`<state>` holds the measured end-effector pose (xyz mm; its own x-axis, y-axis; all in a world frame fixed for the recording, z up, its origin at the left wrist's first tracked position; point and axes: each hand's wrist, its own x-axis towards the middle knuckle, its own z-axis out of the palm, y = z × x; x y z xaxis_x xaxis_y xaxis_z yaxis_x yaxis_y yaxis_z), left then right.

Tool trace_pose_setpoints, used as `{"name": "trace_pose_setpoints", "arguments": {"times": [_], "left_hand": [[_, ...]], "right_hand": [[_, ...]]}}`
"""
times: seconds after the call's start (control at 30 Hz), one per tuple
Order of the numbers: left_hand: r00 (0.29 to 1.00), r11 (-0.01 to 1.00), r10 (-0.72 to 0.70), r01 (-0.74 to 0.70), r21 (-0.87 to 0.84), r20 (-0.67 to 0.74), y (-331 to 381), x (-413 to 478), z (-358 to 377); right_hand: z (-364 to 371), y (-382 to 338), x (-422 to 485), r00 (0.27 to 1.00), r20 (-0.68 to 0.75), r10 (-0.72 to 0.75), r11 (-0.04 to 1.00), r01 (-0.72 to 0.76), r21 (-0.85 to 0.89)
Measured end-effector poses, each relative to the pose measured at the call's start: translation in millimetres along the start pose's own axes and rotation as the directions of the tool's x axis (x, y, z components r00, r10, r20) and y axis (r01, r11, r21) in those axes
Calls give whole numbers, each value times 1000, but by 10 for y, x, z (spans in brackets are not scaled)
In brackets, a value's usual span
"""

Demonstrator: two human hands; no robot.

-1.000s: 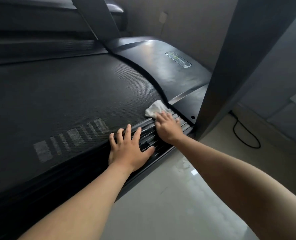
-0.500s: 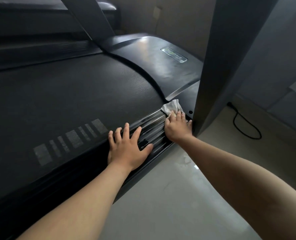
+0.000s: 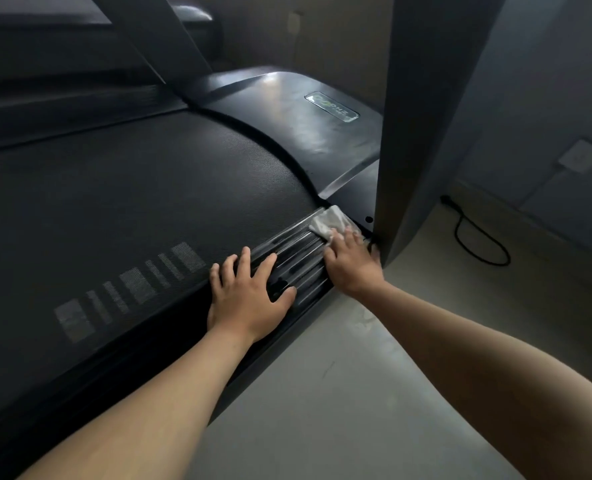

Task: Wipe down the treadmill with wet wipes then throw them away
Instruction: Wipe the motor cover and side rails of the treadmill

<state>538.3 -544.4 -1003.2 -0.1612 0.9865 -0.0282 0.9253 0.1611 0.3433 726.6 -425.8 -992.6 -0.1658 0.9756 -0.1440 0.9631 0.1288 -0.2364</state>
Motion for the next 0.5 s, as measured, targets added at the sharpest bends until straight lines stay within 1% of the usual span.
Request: {"name": "trace_pose_setpoints", "arguments": {"times": [0.07,0.13,0.2,0.3,0.37,0.43,0.5], "left_hand": [[1000,1000,-1,1,-11,-5,2,2,-2],[1000,1000,-2,2,-17,-9,11,-4,-2],[1000,1000,0,0,-14,-8,17,-13,-4],[1000,1000,1,-1,-14,-7,16,-13,0],[1000,1000,2,-3,-16,-21,14,-9,9],[1000,1000,3,-4,-22,-28,9,-2,9],[1000,1000,8,-9,-30,-30,-1,-2,16]], "right_hand": [[1,101,-54,995,-61,85,996,-83,36],[55,98,-181,987,-118,107,994,-102,46],[154,-6,-368,987,-150,53,997,-43,72],[327,-165,-673,974,-153,-165,978,181,100],[360,-168,-754,957,-151,-250,961,264,87],[329,-96,-689,956,-128,-264,963,270,29],[273,-1,-567,974,-104,-202,978,205,19]]}}
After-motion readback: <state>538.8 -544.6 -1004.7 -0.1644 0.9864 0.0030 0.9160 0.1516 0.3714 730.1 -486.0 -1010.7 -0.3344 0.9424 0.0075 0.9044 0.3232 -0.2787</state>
